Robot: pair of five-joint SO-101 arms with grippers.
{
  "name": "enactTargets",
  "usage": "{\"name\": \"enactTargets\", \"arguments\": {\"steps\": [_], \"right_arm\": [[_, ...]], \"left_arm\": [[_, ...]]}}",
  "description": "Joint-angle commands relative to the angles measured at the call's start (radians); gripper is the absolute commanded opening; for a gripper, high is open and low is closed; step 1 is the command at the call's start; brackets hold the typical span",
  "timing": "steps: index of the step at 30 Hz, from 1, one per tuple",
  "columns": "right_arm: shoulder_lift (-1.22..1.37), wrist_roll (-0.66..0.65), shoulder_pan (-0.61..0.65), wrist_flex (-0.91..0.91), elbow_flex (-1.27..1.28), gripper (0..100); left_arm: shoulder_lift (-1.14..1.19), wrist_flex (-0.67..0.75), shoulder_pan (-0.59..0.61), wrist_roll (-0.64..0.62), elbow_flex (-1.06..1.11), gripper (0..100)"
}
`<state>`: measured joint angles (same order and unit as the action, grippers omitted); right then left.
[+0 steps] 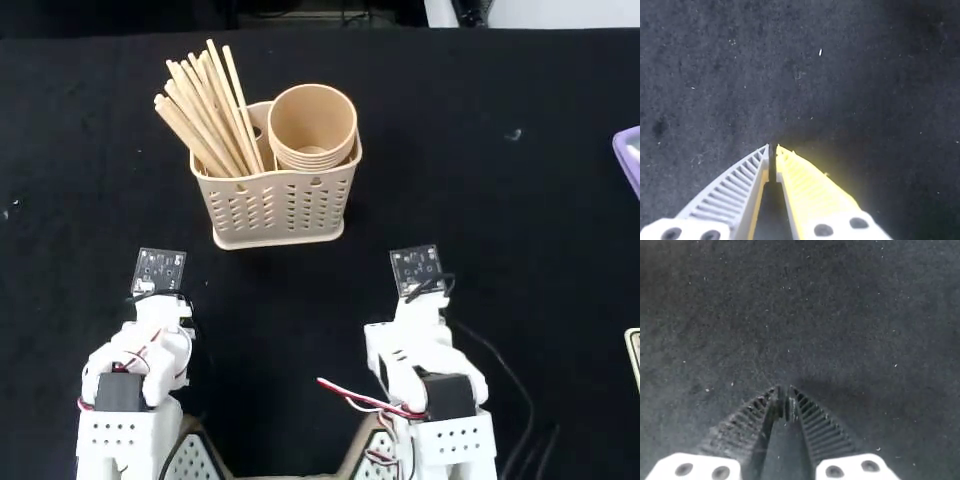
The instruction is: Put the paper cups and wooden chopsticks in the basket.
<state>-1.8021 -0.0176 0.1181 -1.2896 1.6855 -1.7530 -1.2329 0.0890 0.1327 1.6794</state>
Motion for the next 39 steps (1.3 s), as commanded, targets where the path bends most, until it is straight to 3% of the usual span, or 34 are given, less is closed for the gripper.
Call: {"name": "enactTargets", "arguments": {"steps": [1,9,12,39], "right_arm": [[-0.091,0.000,-0.020,-0.015,-0.002,2.2],[-0.093,0.000,-0.212,-0.015,-0.002,2.2],[-0.093,0.000,-0.212,-0.015,-0.002,2.2],[-0.091,0.000,-0.218,-0.015,-0.002,2.2]], "left_arm": [[-0.006,-0.006,-0.010,0.000,0.024,3],[-0.048,-0.015,0.093,-0.005,0.022,3],[-0.083,-0.015,0.148,-0.005,0.022,3],[-0.072,-0.015,0.156,-0.005,0.021,3]]}}
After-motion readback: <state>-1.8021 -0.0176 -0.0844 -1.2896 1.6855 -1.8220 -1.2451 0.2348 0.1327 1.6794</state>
